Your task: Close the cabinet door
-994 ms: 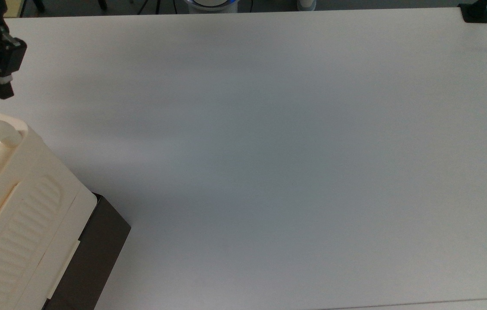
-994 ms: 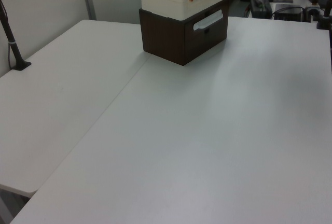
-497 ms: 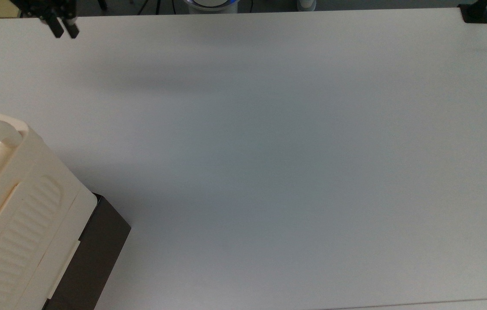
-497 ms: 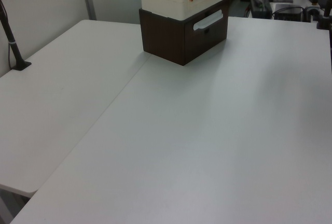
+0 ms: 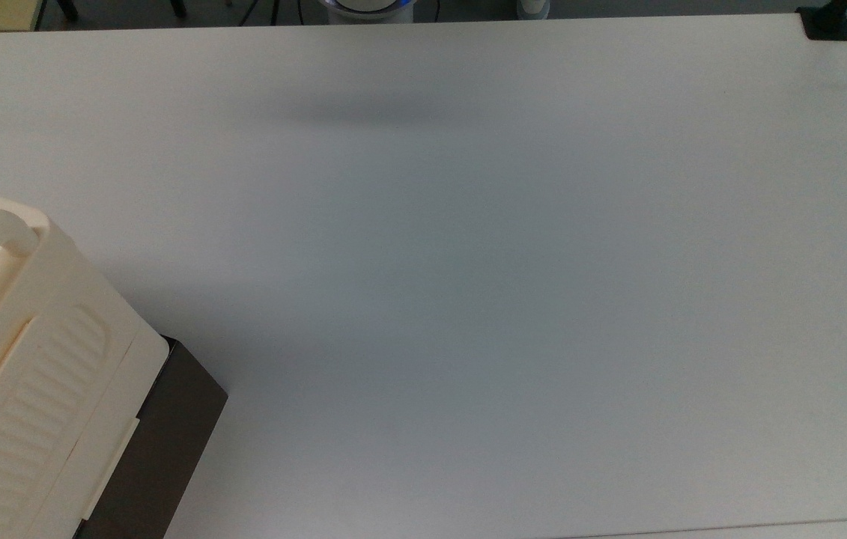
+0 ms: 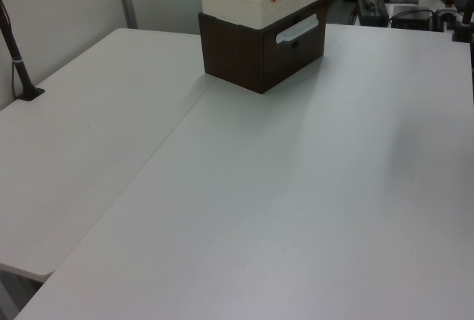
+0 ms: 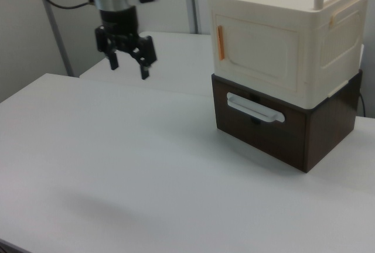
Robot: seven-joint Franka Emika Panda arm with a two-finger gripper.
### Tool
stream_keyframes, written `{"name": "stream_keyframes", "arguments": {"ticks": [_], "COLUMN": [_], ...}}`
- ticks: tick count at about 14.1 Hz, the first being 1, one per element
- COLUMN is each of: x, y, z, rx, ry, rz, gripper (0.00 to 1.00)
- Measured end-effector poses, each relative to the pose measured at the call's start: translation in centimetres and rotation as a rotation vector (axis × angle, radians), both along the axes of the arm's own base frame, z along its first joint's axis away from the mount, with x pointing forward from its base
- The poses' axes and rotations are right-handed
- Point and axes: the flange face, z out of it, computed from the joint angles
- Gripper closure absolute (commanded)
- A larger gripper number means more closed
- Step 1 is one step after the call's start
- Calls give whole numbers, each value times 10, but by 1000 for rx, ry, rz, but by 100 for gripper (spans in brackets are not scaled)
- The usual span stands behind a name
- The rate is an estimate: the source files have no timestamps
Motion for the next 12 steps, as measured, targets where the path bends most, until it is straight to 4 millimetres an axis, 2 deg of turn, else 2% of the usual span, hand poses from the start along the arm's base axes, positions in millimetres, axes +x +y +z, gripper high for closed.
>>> {"name": "stream_keyframes", "arguments": {"ticks": [2, 4, 12], "x": [3, 6, 13], "y": [27, 42, 31], "z": [1, -1, -8], "rx": [-26, -35, -52], "ry": [5, 7, -10], "rz": [23, 46, 28], "gripper": [0, 0, 0]}}
